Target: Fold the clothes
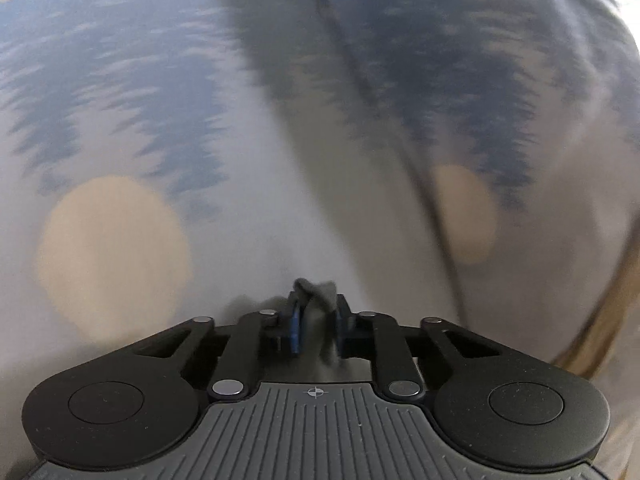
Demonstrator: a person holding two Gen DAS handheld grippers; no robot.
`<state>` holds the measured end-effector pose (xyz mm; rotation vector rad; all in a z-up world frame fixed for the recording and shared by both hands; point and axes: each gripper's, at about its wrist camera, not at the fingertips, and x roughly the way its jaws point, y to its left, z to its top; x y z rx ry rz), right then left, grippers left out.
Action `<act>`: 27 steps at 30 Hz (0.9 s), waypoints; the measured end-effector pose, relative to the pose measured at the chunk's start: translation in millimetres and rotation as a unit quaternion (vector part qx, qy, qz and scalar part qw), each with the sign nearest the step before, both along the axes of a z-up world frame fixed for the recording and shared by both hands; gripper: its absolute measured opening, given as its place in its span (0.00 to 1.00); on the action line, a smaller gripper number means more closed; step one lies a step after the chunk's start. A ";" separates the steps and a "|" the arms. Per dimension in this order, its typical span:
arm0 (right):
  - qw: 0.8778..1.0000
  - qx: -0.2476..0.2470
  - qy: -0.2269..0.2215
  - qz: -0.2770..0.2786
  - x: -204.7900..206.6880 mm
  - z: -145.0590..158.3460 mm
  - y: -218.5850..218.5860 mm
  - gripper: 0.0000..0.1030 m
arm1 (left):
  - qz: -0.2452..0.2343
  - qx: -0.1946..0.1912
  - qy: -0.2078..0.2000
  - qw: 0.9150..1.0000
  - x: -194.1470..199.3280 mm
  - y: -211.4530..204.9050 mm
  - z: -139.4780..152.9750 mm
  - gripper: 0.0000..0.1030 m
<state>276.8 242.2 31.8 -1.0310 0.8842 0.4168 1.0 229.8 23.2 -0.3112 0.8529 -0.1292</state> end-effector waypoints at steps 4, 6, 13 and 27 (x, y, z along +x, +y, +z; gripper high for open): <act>0.981 0.086 -0.168 -0.045 4.6 33.5 -17.6 0.18 | -0.002 -0.007 0.003 1.000 -2.0 4.8 -0.2 0.06; 0.981 0.126 -0.139 -0.052 3.4 47.3 -24.6 0.26 | -0.005 -0.006 0.004 1.000 -2.6 5.2 0.6 0.06; 0.974 0.212 -0.072 0.018 -70.0 68.7 -53.9 0.57 | 0.019 -0.009 0.017 1.000 -2.9 17.8 4.9 0.10; 0.918 0.385 -0.050 -0.075 -332.2 141.4 -255.9 0.82 | 0.129 0.045 0.039 0.990 -31.1 55.8 30.6 0.80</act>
